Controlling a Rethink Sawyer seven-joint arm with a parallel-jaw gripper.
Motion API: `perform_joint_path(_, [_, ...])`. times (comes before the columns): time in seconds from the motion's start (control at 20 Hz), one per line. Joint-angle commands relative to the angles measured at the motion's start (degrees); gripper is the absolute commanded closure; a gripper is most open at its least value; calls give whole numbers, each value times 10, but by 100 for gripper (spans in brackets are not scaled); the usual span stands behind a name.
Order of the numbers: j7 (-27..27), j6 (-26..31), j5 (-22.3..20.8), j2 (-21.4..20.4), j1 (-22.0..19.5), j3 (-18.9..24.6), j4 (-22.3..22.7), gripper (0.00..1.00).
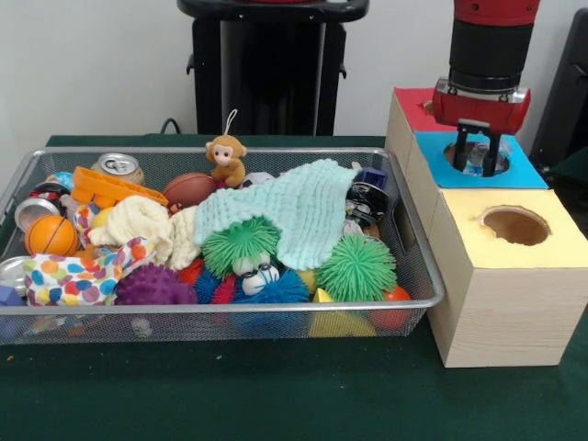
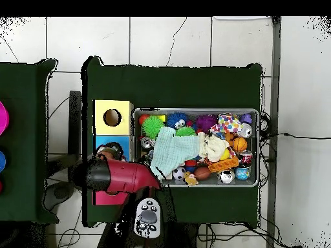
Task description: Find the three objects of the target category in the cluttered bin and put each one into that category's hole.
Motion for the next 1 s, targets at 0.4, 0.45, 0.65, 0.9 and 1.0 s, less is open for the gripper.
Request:
perform_joint_path(0.4, [79, -44, -4, 82, -56, 47, 13, 100])
perform_joint_path(0.45, [77, -45, -5, 82, -61, 51, 13, 100])
perform_joint_path(0.65, [70, -20, -9, 78, -56, 35, 0, 100])
perform_joint_path(0.9, [73, -22, -10, 76, -58, 34, 1, 100])
perform_joint_path(1.0, [77, -16, -6, 73, -53, 28, 0, 100])
